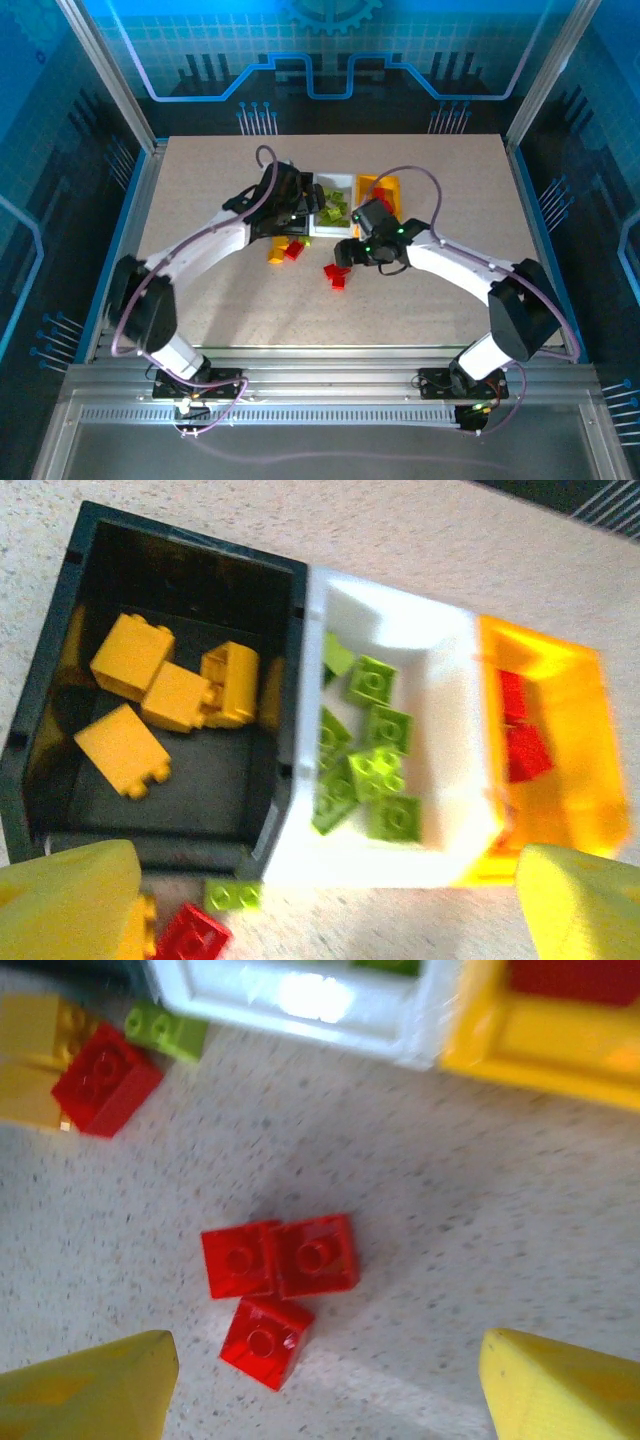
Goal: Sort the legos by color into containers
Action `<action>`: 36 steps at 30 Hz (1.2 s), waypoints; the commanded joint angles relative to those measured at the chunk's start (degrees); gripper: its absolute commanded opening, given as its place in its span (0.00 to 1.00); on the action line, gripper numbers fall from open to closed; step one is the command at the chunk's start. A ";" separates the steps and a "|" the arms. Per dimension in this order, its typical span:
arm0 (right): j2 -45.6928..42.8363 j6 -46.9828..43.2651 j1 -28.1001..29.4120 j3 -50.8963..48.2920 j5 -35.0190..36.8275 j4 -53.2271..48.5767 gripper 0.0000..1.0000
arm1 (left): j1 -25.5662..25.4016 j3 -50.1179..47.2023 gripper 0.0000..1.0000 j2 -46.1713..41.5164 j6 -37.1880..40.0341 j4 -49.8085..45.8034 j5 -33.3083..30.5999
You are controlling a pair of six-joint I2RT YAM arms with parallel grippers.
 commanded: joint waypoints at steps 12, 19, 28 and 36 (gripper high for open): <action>13.32 7.73 9.74 2.33 5.65 0.07 0.82 | -1.88 -28.11 0.99 -28.55 -7.07 -0.57 -0.66; 16.61 9.49 9.59 2.73 9.44 -0.07 0.71 | -1.87 -30.84 0.99 -31.18 -8.53 -2.80 -2.08; 12.72 8.22 6.52 -1.00 11.99 0.37 0.42 | -1.87 -32.35 0.99 -31.44 -9.13 -3.09 -1.58; 1.01 4.76 2.21 -6.05 12.09 -1.41 0.36 | -1.82 -33.15 0.99 -30.95 -9.47 -3.10 -1.02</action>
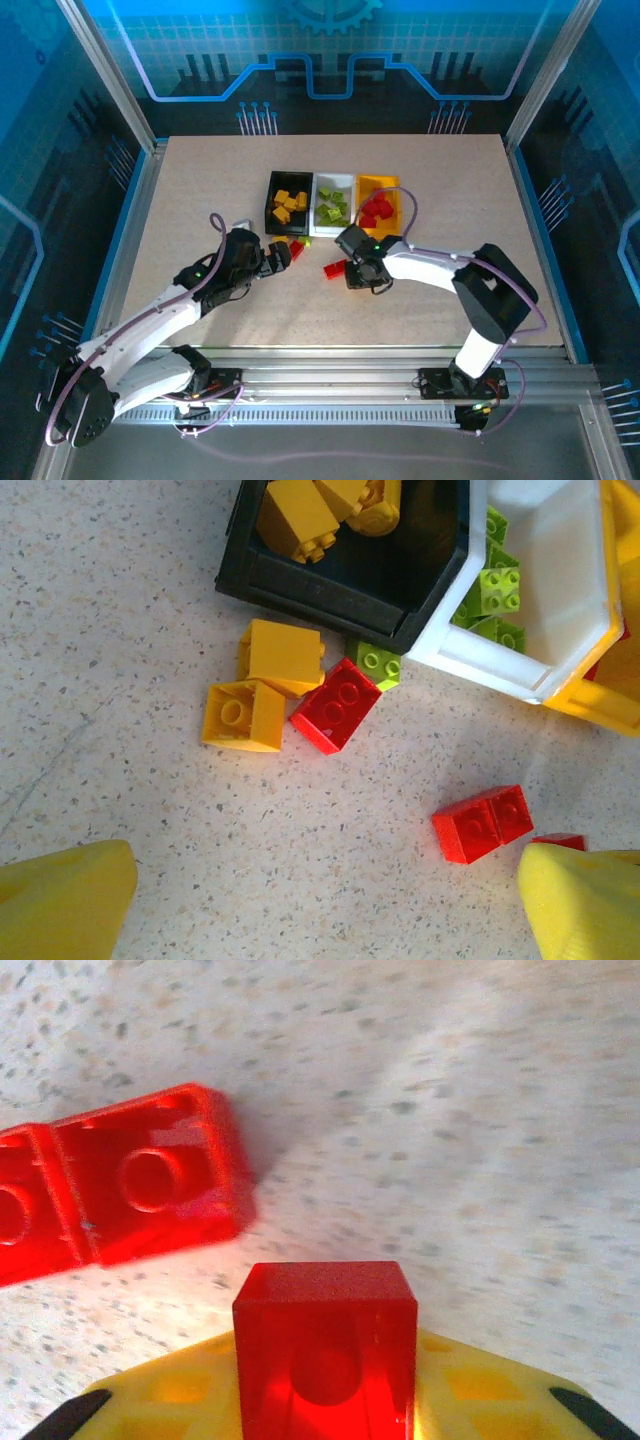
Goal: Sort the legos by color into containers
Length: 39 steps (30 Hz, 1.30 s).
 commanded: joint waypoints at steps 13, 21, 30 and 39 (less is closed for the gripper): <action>-3.78 -8.69 -17.44 15.48 0.55 -6.88 0.39 | -0.30 -1.77 0.99 2.34 -1.82 0.54 3.45; 15.43 -8.80 -19.63 34.12 2.04 -11.01 0.42 | -0.73 -1.94 0.99 4.52 -1.93 1.03 5.88; 13.51 -7.72 -19.82 35.59 0.55 -10.68 0.71 | -1.73 -0.30 0.99 7.75 2.89 3.14 10.31; 0.80 -4.85 -19.48 20.60 -3.10 -5.42 0.72 | -8.90 15.90 0.99 28.25 17.01 -2.23 11.29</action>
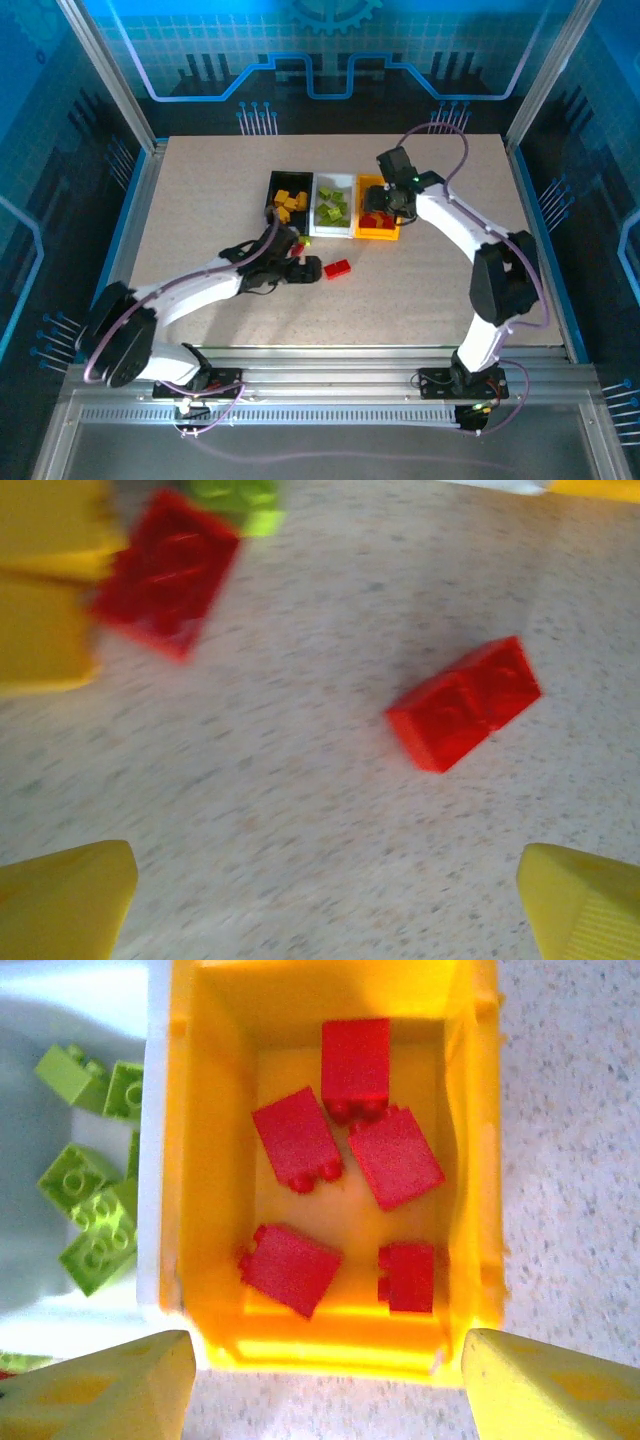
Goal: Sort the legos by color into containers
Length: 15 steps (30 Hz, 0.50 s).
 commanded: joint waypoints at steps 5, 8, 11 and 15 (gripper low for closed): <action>-8.20 2.15 -0.52 -9.78 -2.33 2.68 0.72 | -3.83 12.06 0.99 15.50 14.34 -3.98 0.67; -10.03 2.33 -1.00 -11.66 -2.40 3.03 0.73 | -4.82 14.73 0.97 20.07 16.27 -3.54 -2.13; -11.28 2.48 -1.48 -12.59 -2.62 3.23 0.73 | -5.89 16.99 0.95 23.89 17.34 -3.13 -5.92; -12.22 2.33 -2.02 -12.79 -2.24 3.10 0.73 | -6.30 18.44 0.89 26.53 17.73 -2.33 -7.11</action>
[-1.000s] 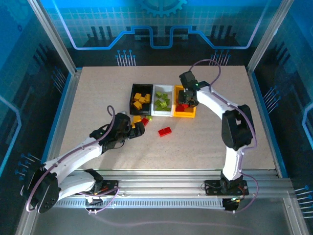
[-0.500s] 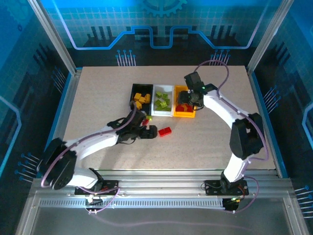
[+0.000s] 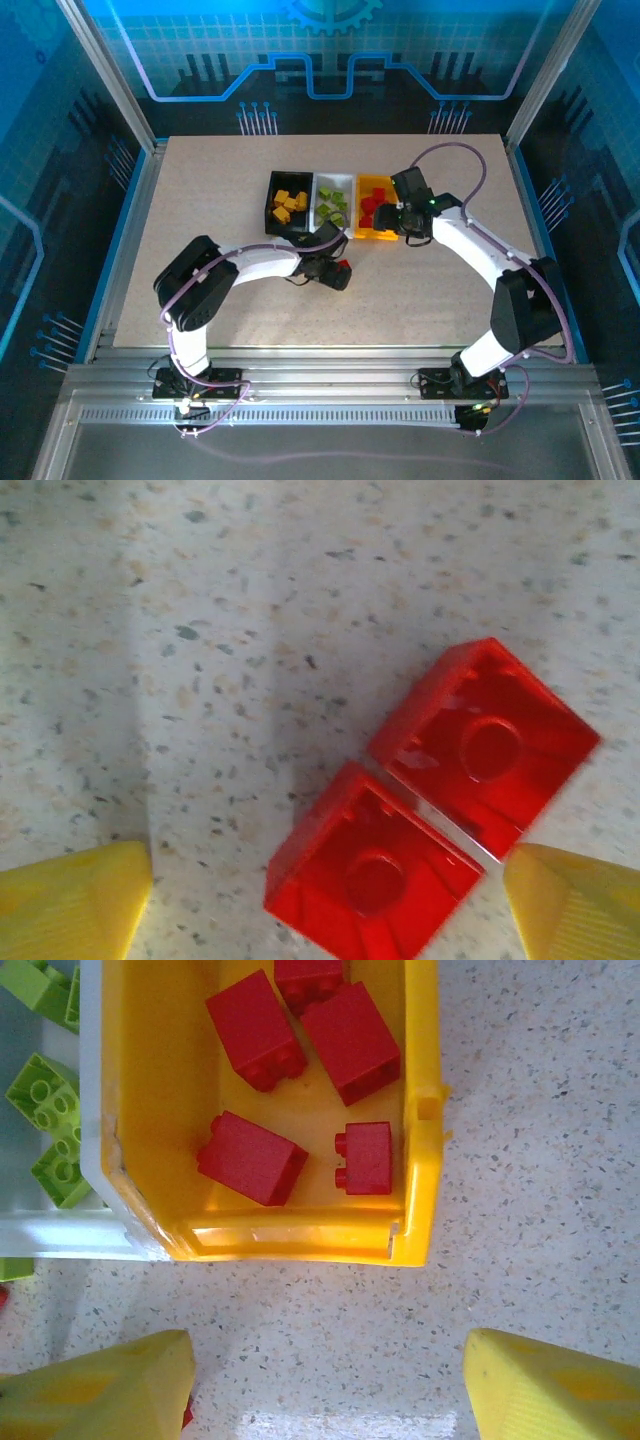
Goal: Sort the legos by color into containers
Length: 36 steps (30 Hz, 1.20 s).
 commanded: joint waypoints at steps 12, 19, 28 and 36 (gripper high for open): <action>-3.39 0.93 -2.20 -1.17 -0.09 0.94 0.73 | -1.23 0.21 0.55 1.73 2.46 2.37 0.51; -3.90 1.17 -2.42 -1.51 0.26 0.83 0.73 | -1.76 -1.99 0.39 -0.72 0.53 1.51 0.31; -8.04 2.46 -5.33 -5.28 0.89 1.31 0.73 | -2.93 -2.09 0.36 -13.28 -3.75 -0.55 1.58; -13.94 4.01 -9.79 -11.62 0.43 1.81 0.73 | -2.19 14.84 0.35 -2.28 -5.01 4.60 -0.97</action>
